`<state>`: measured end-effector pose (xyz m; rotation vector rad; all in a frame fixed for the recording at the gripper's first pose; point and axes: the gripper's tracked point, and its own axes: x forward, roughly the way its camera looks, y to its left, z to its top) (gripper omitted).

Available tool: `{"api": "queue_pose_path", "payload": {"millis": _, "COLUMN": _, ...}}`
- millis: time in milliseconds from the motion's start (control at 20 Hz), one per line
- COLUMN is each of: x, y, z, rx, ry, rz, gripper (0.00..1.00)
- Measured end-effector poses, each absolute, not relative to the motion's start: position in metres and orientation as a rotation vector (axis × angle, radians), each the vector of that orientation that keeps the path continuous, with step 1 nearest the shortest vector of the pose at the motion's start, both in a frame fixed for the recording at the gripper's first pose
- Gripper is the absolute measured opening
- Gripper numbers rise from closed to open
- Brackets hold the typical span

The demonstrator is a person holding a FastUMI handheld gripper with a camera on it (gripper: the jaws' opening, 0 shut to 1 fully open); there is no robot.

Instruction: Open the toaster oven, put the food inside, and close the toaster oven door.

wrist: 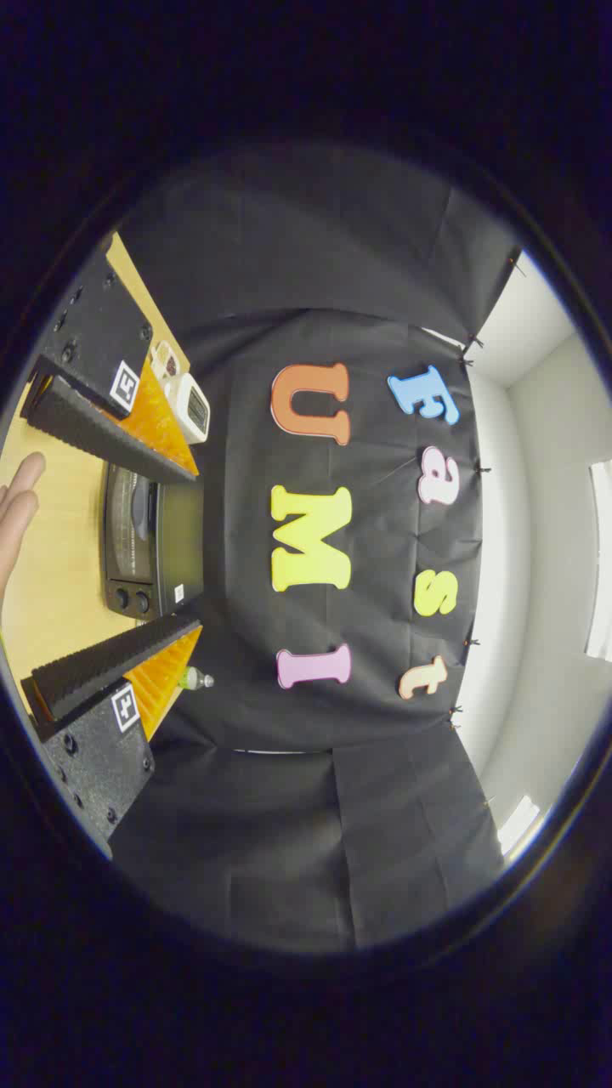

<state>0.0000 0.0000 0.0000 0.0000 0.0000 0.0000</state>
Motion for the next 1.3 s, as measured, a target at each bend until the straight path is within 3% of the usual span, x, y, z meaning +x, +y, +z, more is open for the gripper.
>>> {"api": "queue_pose_path", "payload": {"millis": 1300, "x": 0.032, "y": 0.019, "z": -0.005, "rx": -0.001, "ry": -0.030, "rz": 0.032, "gripper": 1.00}}
